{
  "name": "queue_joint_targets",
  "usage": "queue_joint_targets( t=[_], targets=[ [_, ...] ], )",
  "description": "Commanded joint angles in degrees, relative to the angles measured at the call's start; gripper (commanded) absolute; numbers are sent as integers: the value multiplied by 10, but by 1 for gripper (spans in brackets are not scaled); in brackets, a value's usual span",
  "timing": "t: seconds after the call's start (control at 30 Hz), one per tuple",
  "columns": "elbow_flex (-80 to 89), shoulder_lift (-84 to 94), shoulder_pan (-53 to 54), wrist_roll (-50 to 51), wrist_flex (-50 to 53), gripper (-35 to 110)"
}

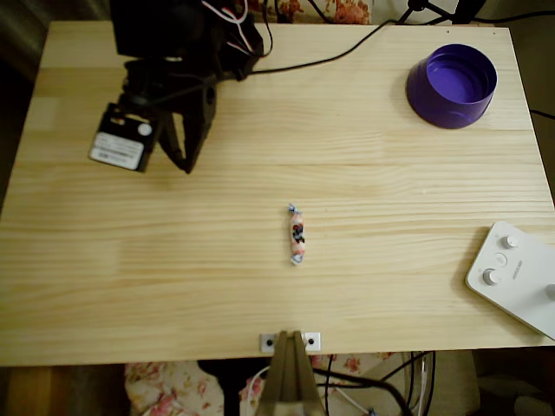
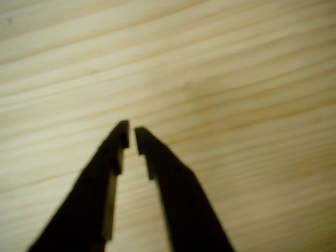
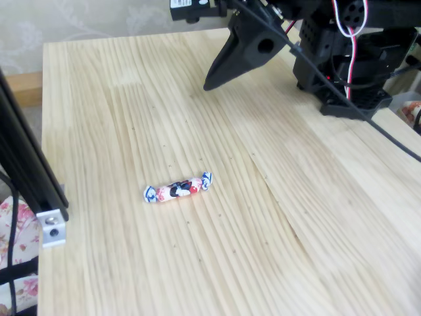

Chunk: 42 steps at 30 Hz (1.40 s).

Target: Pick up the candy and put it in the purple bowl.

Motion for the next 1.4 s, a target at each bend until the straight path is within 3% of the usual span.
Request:
queue_joint_targets(
  t=[0.0, 0.53, 1.0, 1.37],
  targets=[
    [-10, 10, 12, 13, 4, 0],
    [-84, -88, -31, -59, -26, 0],
    [-454, -444, -145, 36, 18, 0],
    [-500, -547, -273, 48, -11, 0]
  ],
)
